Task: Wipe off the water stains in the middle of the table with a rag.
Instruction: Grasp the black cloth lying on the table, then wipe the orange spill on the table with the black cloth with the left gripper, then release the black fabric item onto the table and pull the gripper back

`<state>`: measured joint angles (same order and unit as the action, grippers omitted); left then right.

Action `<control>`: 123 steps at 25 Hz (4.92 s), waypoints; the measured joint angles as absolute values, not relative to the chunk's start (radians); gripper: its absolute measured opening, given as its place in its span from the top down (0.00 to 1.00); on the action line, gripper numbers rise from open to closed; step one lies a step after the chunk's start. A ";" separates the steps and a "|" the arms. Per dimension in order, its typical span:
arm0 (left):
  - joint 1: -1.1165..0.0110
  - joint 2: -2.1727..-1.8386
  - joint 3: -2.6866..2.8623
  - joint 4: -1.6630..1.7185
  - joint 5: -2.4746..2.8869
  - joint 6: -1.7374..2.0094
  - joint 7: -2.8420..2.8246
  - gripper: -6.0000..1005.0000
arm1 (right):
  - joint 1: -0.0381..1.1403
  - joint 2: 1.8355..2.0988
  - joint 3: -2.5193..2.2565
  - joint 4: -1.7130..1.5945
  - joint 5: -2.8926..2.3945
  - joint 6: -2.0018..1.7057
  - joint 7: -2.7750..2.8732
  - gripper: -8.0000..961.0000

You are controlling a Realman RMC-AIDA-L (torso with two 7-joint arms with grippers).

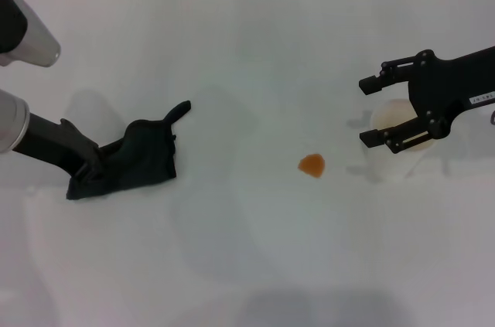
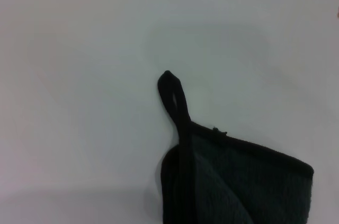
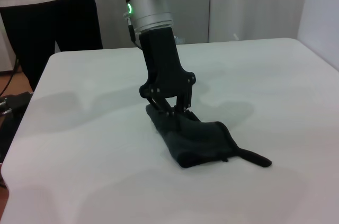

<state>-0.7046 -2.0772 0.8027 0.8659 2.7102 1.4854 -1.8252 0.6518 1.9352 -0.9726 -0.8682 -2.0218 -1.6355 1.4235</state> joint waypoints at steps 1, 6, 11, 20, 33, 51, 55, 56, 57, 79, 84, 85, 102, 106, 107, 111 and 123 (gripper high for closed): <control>-0.705 -2.077 0.804 0.866 2.709 1.485 -1.824 0.85 | 0.652 1.936 -0.973 -0.868 -2.022 -1.634 1.424 0.14; -0.707 -2.077 0.837 0.881 2.657 1.485 -1.820 0.91 | 0.651 1.936 -0.968 -0.868 -2.021 -1.635 1.424 0.14; -0.711 -2.076 0.886 0.914 2.559 1.483 -1.810 0.91 | 0.650 1.935 -0.964 -0.868 -2.014 -1.647 1.425 0.14; -0.773 -2.079 1.044 0.879 2.410 1.440 -1.778 0.91 | 0.643 1.935 -0.962 -0.889 -2.012 -1.674 1.429 0.14; -0.891 -2.088 1.438 0.708 2.164 1.171 -1.853 0.91 | 0.628 1.941 -0.963 -0.890 -2.011 -1.689 1.427 0.14; -0.883 -2.083 1.516 0.728 2.149 1.199 -1.882 0.91 | 0.618 1.941 -0.962 -0.890 -2.019 -1.687 1.421 0.14; -0.879 -2.083 1.448 0.731 2.200 1.189 -1.890 0.91 | 0.617 1.941 -0.966 -0.890 -2.020 -1.684 1.421 0.14; -0.879 -2.083 1.441 0.732 2.200 1.190 -1.889 0.91 | 0.617 1.940 -0.967 -0.889 -2.020 -1.683 1.420 0.14; -0.879 -2.083 1.440 0.732 2.197 1.193 -1.886 0.91 | 0.617 1.940 -0.967 -0.888 -2.020 -1.683 1.420 0.14; -0.880 -2.086 1.373 0.730 2.248 1.176 -1.883 0.91 | 0.619 1.943 -0.969 -0.881 -2.022 -1.680 1.416 0.14; -0.897 -2.089 1.521 0.722 2.147 1.157 -1.884 0.91 | 0.621 1.946 -0.971 -0.880 -2.022 -1.679 1.414 0.14; -0.900 -2.089 1.555 0.723 2.127 1.153 -1.885 0.90 | 0.620 1.946 -0.971 -0.880 -2.022 -1.679 1.414 0.14; -0.859 -2.082 1.429 0.762 2.184 1.170 -1.919 0.89 | 0.615 1.948 -0.971 -0.880 -2.022 -1.674 1.411 0.14; -0.802 -2.079 1.348 0.810 2.180 1.228 -1.876 0.89 | 0.615 1.946 -0.967 -0.880 -2.022 -1.672 1.411 0.14; -0.797 -2.079 1.336 0.812 2.179 1.239 -1.868 0.89 | 0.615 1.945 -0.966 -0.880 -2.022 -1.672 1.411 0.14; -0.785 -2.080 1.313 0.811 2.178 1.268 -1.862 0.89 | 0.615 1.944 -0.967 -0.880 -2.022 -1.670 1.410 0.14; -0.716 -2.082 1.281 0.869 2.164 1.271 -1.851 0.52 | 0.615 1.947 -0.971 -0.881 -2.022 -1.662 1.408 0.14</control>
